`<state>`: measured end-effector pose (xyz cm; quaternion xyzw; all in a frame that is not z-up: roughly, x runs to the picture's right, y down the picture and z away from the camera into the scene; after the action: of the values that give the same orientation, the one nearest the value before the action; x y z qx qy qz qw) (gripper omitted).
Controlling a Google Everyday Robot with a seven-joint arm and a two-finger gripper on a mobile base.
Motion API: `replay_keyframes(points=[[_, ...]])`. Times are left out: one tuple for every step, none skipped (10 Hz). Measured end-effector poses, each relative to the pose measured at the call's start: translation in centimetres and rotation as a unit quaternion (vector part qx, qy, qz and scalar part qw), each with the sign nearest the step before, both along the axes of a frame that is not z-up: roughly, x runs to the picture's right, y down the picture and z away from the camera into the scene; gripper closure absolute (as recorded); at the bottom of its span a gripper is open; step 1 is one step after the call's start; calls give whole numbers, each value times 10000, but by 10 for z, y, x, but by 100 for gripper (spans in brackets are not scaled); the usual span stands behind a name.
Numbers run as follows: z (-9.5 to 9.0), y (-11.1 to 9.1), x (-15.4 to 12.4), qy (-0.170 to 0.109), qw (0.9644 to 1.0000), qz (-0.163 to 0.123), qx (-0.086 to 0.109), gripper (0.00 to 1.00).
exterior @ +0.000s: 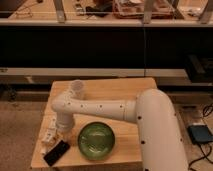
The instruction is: Push the eraser across the table
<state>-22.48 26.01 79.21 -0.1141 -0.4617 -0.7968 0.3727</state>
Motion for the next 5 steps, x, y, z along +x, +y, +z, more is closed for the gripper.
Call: replay_keyframes(points=[[-3, 1, -3, -83, 10000, 10, -22, 95], [-4, 3, -5, -128, 9999, -1, -36, 95], [-7, 5, -8, -190, 9998, -25, -61, 95], [-9, 9, -10, -255, 9996, -58, -102, 95], [-11, 11, -11, -288, 9995, -90, -132, 95]])
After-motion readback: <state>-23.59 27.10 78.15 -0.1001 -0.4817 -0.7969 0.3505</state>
